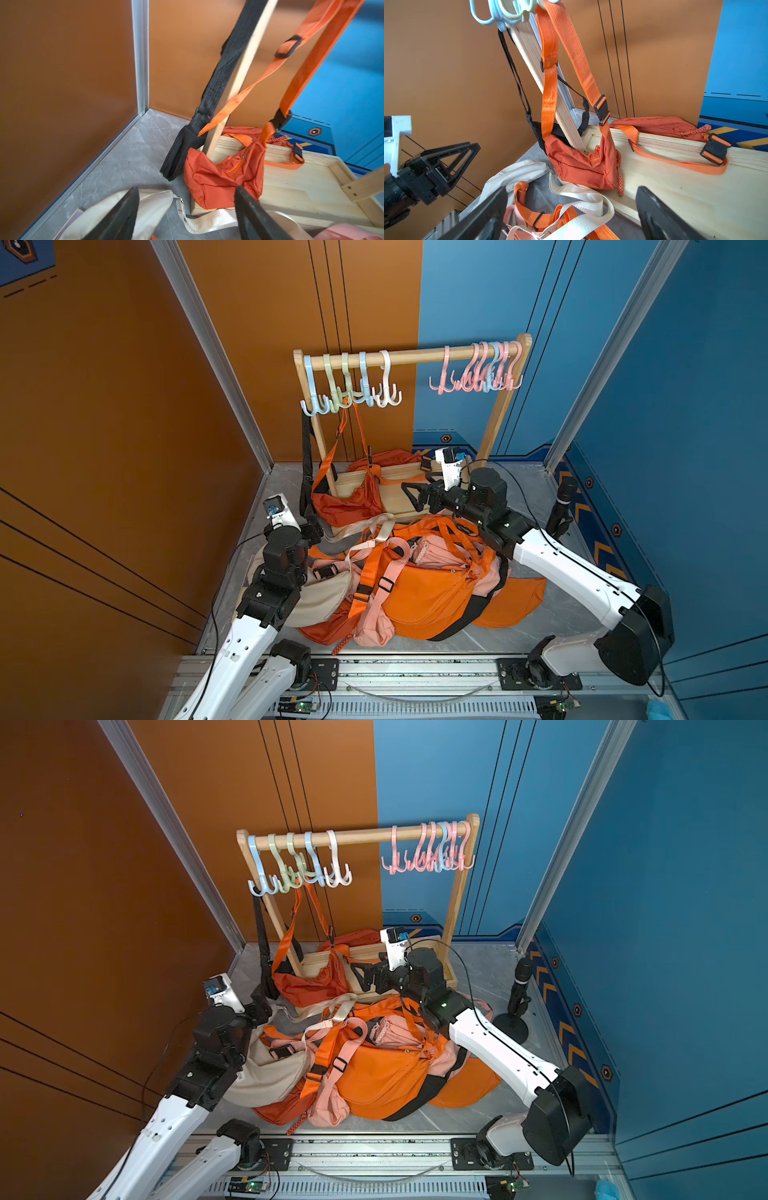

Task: Take the bag off the hook
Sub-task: Place the bag inside the bag.

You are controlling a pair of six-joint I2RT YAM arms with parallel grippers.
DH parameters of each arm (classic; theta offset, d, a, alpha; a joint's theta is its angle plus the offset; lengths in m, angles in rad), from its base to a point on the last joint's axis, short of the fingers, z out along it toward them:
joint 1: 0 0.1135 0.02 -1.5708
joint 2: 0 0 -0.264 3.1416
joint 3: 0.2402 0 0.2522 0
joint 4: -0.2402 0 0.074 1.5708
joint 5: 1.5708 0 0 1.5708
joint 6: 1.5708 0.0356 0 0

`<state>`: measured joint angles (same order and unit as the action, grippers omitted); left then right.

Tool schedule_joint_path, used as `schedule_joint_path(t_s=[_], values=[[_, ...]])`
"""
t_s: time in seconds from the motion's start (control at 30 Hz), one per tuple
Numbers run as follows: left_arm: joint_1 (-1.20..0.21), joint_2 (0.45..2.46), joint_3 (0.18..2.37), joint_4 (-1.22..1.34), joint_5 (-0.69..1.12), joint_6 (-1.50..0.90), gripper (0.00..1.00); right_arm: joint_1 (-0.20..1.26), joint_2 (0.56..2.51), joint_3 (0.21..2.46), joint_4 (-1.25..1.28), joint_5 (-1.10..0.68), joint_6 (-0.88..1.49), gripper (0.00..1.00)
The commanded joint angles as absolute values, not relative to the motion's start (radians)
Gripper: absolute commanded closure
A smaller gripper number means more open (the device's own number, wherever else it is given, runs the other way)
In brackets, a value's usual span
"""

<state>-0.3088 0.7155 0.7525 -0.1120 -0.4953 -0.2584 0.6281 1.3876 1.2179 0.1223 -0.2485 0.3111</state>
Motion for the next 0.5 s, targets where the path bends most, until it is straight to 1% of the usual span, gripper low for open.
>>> schedule_joint_path(t_s=[0.0,0.1,0.17,0.2,0.27,0.3,0.33,0.4,0.47], values=[[-0.316,0.740,0.843,-0.123,-0.341,-0.110,0.27,0.627,1.332,1.215,0.077,-0.236,0.285,0.02],[-0.317,0.797,0.922,-0.132,-0.249,-0.043,0.28,0.629,1.301,1.190,0.078,-0.232,0.285,0.02],[-0.316,0.835,0.960,-0.121,-0.211,-0.005,0.32,0.632,1.288,1.180,0.079,-0.232,0.283,0.02],[-0.316,0.854,0.976,-0.109,-0.196,0.013,0.37,0.632,1.282,1.173,0.080,-0.232,0.282,0.02],[-0.313,0.889,0.997,-0.073,-0.177,0.036,0.54,0.633,1.275,1.161,0.081,-0.234,0.283,0.02],[-0.310,0.907,1.006,-0.053,-0.165,0.046,0.61,0.634,1.271,1.157,0.082,-0.235,0.283,0.02],[-0.309,0.928,1.014,-0.032,-0.157,0.053,0.64,0.635,1.269,1.151,0.082,-0.237,0.282,0.02],[-0.302,0.970,1.023,-0.005,-0.136,0.062,0.65,0.638,1.267,1.141,0.084,-0.240,0.284,0.02],[-0.300,1.014,1.077,0.011,-0.116,0.072,0.64,0.641,1.267,1.133,0.086,-0.243,0.284,0.02]])
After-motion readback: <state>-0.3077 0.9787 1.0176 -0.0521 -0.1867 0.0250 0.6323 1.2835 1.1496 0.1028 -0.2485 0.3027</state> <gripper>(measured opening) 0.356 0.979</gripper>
